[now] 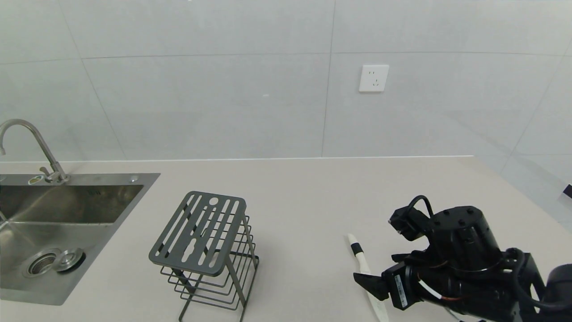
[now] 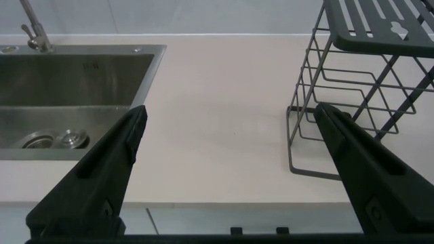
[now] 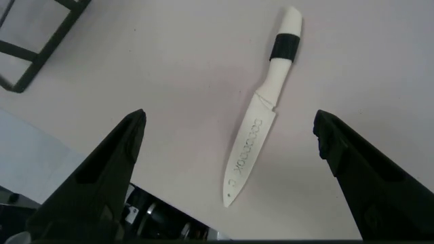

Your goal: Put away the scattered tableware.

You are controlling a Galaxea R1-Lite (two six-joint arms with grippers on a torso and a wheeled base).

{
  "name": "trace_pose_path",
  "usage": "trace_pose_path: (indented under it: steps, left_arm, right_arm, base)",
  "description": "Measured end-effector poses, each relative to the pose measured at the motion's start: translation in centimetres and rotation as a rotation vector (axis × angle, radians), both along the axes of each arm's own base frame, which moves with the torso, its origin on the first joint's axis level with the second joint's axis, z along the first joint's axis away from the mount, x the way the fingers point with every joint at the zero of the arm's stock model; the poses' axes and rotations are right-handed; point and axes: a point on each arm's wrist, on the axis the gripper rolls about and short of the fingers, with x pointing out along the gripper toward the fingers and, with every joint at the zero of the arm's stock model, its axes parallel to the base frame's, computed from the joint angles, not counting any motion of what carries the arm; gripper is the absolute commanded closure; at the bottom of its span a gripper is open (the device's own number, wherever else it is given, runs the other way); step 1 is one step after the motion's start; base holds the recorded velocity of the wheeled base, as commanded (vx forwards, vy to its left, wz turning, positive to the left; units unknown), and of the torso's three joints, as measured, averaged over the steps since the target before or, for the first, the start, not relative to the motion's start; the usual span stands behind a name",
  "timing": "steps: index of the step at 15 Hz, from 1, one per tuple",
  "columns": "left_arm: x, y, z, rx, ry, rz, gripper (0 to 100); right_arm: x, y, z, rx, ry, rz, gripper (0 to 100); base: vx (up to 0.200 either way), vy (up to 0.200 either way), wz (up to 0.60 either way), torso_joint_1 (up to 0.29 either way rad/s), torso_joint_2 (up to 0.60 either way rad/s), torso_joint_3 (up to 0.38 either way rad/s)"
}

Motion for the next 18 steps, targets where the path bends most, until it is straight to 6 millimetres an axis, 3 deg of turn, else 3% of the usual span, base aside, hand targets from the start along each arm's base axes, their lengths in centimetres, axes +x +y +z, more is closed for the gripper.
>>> trace_pose_path:
  steps: [10, 18]
  left_arm:
    - [0.0, 0.0, 0.0, 0.000, 0.000, 0.000, 0]
    - [0.0, 0.0, 0.0, 0.000, 0.000, 0.000, 0]
  right_arm:
    - [0.8, 0.6, -3.7, -0.130, 0.163, -0.049, 0]
    - [2.5, 1.9, -5.5, -0.192, 0.137, -0.088, 0]
  base:
    - [0.000, 0.000, 0.00, 0.000, 0.00, 0.000]
    - [0.000, 0.000, 0.00, 0.000, 0.00, 0.000]
